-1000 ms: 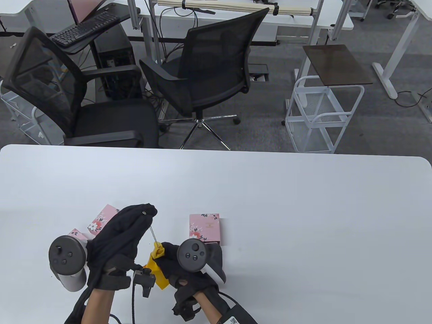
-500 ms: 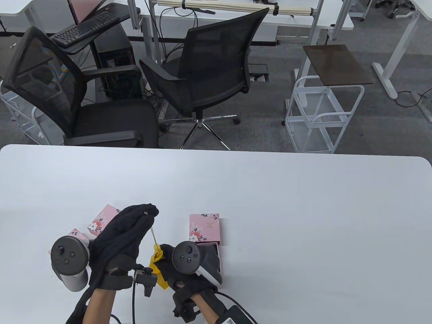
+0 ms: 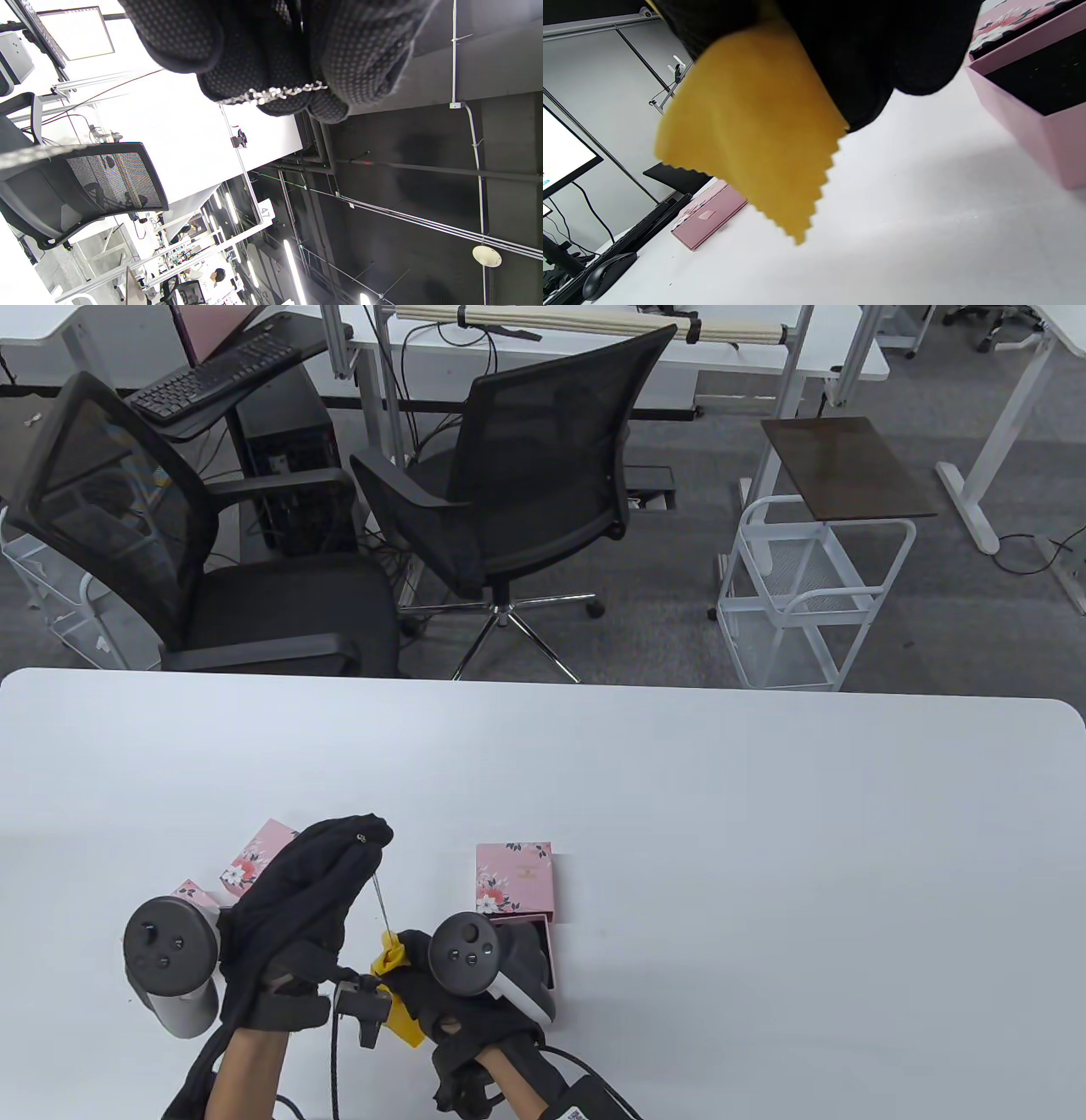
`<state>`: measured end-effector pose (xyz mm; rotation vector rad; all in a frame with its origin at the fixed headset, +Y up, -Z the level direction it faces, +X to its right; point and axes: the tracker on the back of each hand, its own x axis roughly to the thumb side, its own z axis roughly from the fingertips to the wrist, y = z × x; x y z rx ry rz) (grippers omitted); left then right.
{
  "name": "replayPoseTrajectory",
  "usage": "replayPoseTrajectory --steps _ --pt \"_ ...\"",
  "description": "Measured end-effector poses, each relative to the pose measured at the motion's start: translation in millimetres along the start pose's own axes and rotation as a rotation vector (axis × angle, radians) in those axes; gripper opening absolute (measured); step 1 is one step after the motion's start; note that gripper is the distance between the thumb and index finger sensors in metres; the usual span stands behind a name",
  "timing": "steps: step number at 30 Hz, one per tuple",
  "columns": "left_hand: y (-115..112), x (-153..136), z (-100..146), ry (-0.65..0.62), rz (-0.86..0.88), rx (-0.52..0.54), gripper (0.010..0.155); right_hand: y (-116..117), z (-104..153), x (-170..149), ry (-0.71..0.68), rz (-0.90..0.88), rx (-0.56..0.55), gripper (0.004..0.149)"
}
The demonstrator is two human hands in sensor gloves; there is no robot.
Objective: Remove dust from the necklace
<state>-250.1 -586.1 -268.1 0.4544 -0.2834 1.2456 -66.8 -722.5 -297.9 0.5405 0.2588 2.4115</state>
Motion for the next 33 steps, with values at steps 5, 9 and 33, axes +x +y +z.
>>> replayPoseTrajectory --steps 5,9,33 --pt "0 0 0 0.0 0.0 0.003 0.035 -1 0 -1 0.019 0.015 -0.026 0.049" --pt "0 1 1 -0.004 -0.008 0.004 0.035 0 1 -4 0.055 0.018 -0.047 0.047" --pt "15 3 2 -0.001 0.04 0.05 0.035 9 -3 1 0.025 -0.014 0.085 0.05"
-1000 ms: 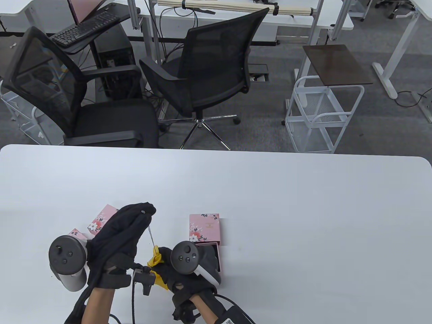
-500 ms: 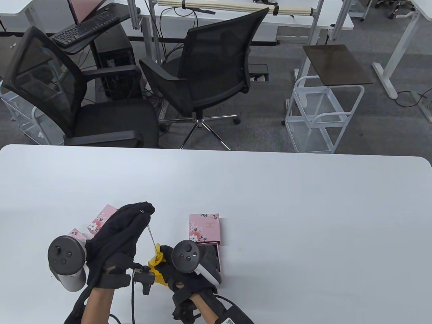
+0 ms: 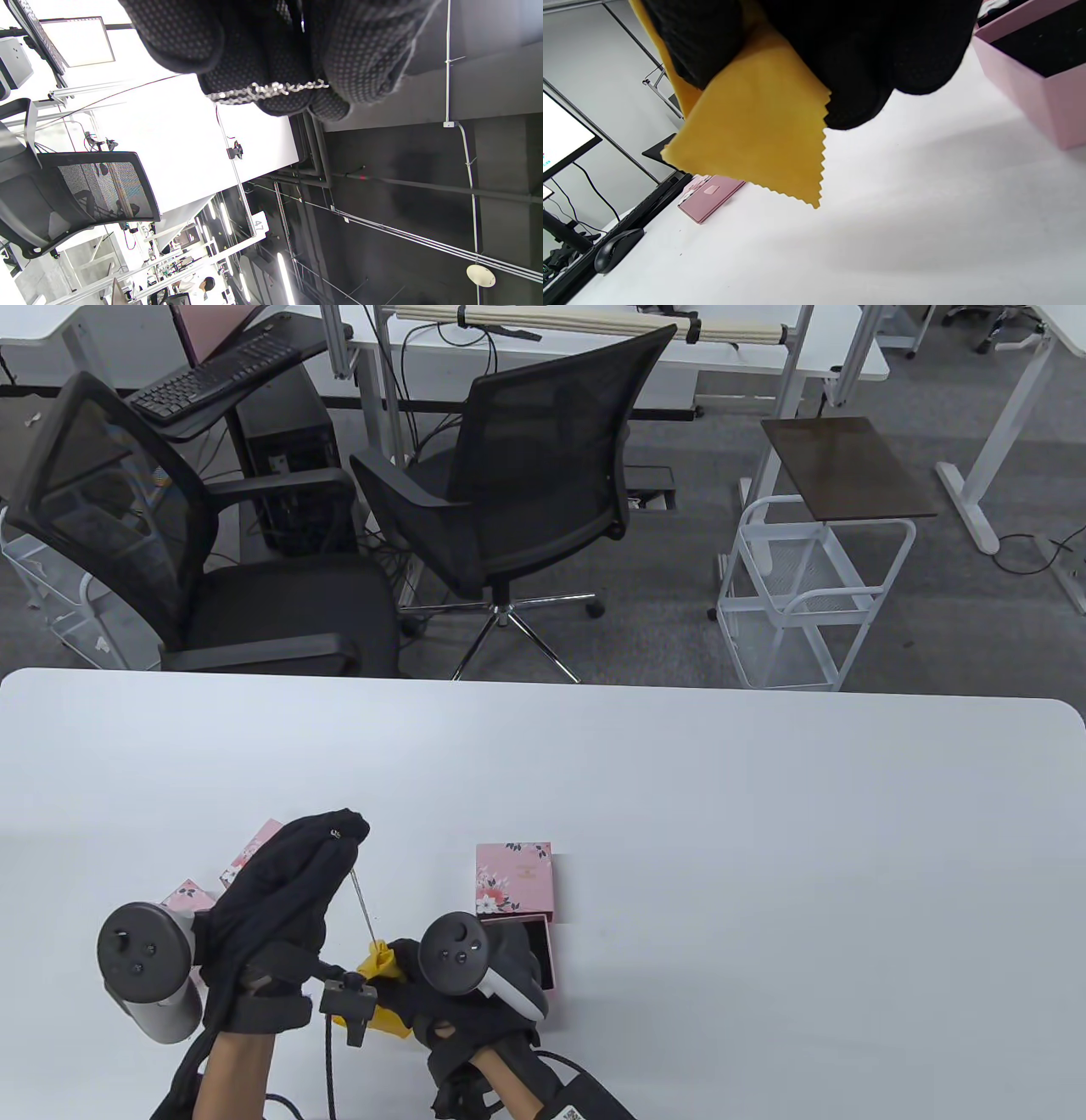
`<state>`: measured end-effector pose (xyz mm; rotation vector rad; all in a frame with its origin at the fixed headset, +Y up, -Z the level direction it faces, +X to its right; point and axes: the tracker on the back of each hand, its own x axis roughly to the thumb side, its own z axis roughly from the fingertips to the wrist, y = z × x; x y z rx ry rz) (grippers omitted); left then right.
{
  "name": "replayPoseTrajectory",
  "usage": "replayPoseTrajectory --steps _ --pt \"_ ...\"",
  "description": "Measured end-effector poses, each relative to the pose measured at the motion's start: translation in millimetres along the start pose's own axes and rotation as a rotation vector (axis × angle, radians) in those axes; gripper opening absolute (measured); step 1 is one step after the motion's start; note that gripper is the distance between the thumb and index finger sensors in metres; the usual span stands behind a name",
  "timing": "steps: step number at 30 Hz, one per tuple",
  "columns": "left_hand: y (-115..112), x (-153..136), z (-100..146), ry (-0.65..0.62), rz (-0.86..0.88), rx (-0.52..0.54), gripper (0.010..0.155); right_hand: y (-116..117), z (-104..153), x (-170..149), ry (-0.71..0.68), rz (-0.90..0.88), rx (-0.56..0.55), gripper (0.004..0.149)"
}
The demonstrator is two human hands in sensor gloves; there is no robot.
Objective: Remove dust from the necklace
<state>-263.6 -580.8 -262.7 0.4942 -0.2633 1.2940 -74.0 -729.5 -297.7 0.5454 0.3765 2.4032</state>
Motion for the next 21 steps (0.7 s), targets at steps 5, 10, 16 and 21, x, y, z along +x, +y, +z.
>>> replayPoseTrajectory --steps 5,10,16,21 --pt "0 -1 -1 0.001 -0.001 0.004 0.035 -1 0 0 0.003 -0.003 0.015 0.049" --pt "2 2 0 -0.011 0.033 0.01 0.035 4 -1 -1 0.023 0.038 0.049 0.05" --pt "5 5 0 -0.019 0.041 0.003 0.035 10 -2 -1 0.025 0.068 0.084 0.047" --pt "7 2 -1 -0.003 0.04 0.005 0.035 -6 1 2 0.032 0.147 0.078 0.046"
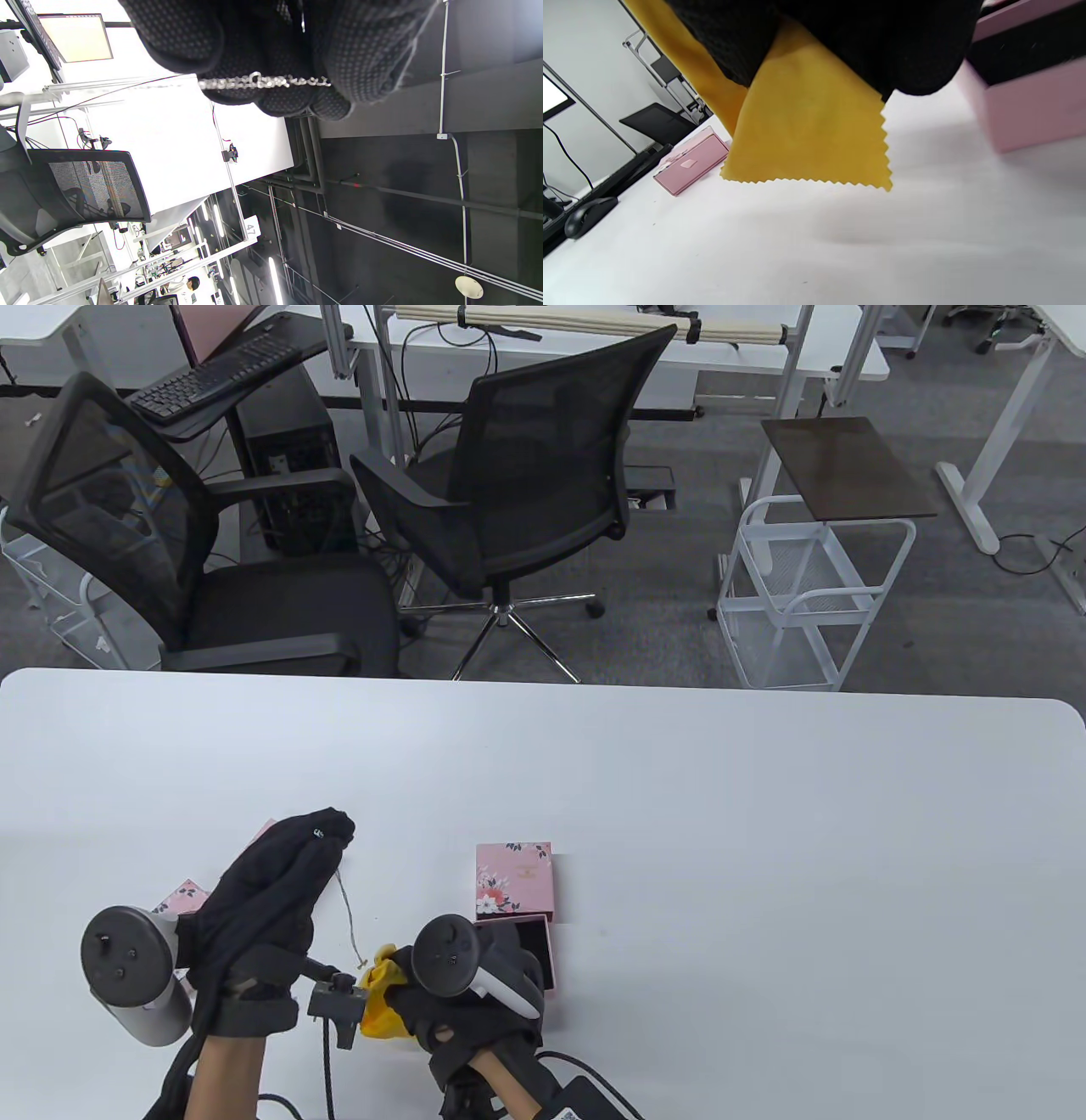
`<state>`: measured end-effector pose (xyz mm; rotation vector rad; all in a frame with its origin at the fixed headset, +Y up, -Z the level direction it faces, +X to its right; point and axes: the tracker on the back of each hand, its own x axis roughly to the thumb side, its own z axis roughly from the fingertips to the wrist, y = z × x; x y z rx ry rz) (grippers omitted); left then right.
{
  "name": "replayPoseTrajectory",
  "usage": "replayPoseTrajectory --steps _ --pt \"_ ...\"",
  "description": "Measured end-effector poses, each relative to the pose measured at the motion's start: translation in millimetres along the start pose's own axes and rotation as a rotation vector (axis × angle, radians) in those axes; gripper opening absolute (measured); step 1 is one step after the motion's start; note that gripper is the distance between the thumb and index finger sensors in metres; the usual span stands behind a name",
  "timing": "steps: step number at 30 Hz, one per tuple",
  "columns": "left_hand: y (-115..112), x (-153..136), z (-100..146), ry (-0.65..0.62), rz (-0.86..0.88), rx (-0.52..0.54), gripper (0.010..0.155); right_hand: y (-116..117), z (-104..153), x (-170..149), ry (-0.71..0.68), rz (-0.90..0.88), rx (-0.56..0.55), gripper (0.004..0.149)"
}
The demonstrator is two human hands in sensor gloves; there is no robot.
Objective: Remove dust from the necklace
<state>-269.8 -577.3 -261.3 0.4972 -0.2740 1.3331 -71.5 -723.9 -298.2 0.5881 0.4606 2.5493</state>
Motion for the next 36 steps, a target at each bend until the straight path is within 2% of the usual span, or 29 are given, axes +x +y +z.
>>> replayPoseTrajectory --steps 2,6,12,14,17,21,24,31,36 --pt "-1 -2 0 0.009 0.0 -0.008 0.035 -13 4 -3 0.022 0.051 0.018 0.045" --pt "-6 -5 -1 0.017 0.003 -0.025 0.035 -51 15 -18 0.077 0.048 -0.068 0.045" --pt "-17 -5 -1 0.009 -0.003 -0.058 0.035 -107 53 -59 0.194 0.132 -0.388 0.046" --pt "-19 -6 0 0.014 -0.002 -0.067 0.035 -113 63 -79 0.259 0.158 -0.412 0.046" --pt "-20 -6 0 0.01 0.003 -0.069 0.035 -112 72 -110 0.362 0.179 -0.389 0.046" --pt "-19 -4 1 0.003 0.007 -0.071 0.035 -95 75 -150 0.491 0.209 -0.393 0.046" --pt "-21 -4 1 -0.002 0.005 -0.074 0.035 -85 71 -172 0.597 0.284 -0.308 0.046" --pt "-23 -3 3 -0.008 -0.012 -0.074 0.035 -72 68 -201 0.736 0.348 -0.253 0.048" --pt "-24 -3 3 -0.011 -0.008 -0.077 0.036 -69 68 -206 0.784 0.406 -0.271 0.063"
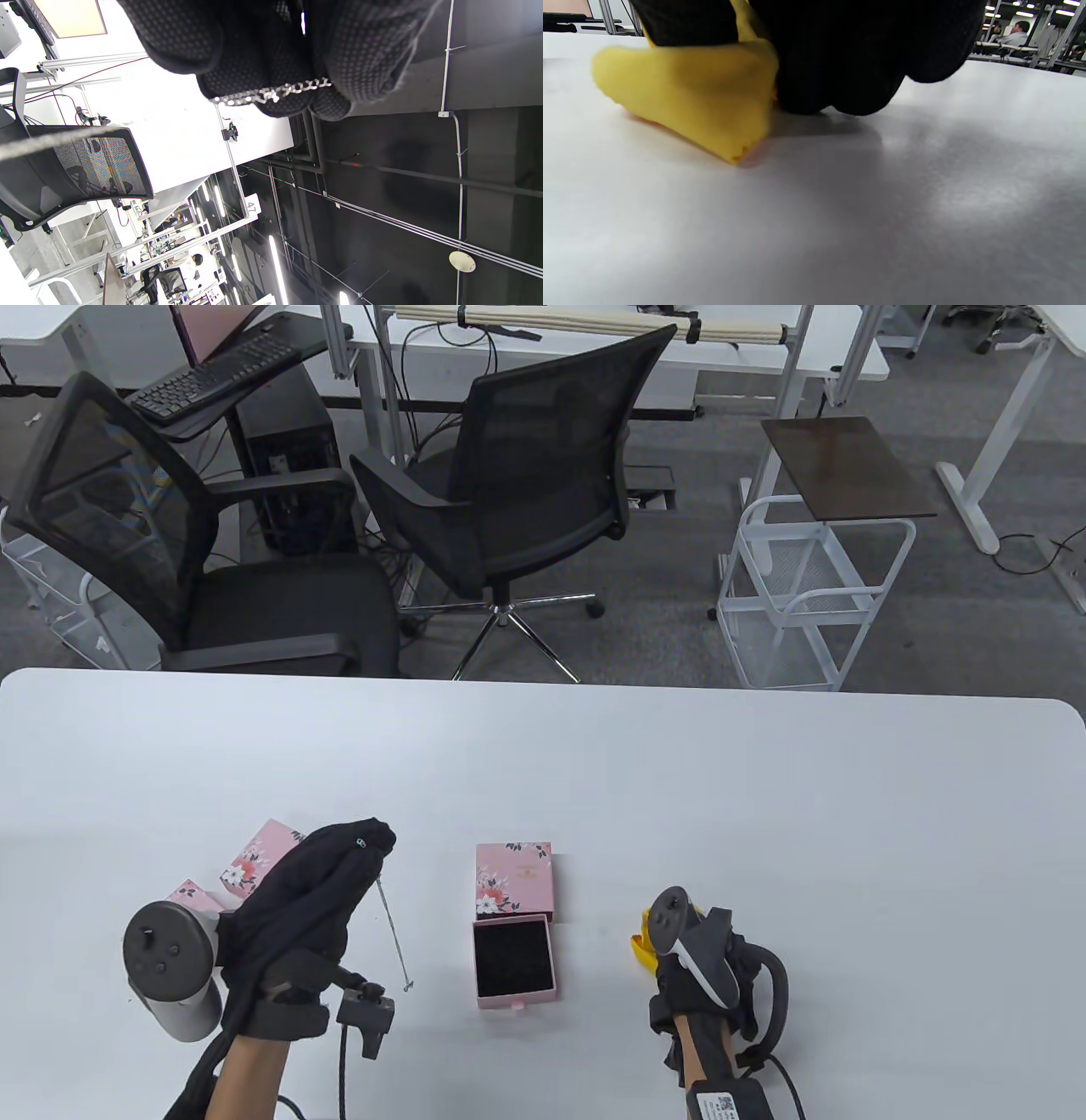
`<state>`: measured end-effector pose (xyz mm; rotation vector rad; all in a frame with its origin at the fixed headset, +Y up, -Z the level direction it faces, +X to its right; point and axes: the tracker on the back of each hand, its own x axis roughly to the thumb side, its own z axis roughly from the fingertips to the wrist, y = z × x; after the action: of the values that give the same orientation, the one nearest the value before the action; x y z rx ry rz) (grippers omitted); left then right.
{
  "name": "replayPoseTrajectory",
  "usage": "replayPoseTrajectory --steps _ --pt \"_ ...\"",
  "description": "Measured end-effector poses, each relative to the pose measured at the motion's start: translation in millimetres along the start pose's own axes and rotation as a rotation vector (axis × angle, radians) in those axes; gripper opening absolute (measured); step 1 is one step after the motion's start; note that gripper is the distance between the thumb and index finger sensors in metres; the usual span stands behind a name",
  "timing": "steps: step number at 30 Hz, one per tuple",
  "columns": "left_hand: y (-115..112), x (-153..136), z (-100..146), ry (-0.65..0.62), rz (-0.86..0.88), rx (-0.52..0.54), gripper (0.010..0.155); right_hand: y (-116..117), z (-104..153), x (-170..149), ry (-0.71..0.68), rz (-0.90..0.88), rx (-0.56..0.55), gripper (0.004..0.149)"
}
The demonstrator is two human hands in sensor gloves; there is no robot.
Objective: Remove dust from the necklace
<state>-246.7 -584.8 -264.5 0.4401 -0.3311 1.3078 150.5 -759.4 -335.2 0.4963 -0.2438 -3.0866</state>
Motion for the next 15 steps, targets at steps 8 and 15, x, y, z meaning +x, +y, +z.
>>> replayPoseTrajectory --steps 8,15 --pt "0 0 0 0.005 0.0 0.006 0.035 -24 12 -5 -0.001 -0.076 -0.081 0.079" --pt "-3 -2 0 0.025 -0.01 -0.001 0.035 -70 46 7 -0.173 -0.28 -0.347 0.075"
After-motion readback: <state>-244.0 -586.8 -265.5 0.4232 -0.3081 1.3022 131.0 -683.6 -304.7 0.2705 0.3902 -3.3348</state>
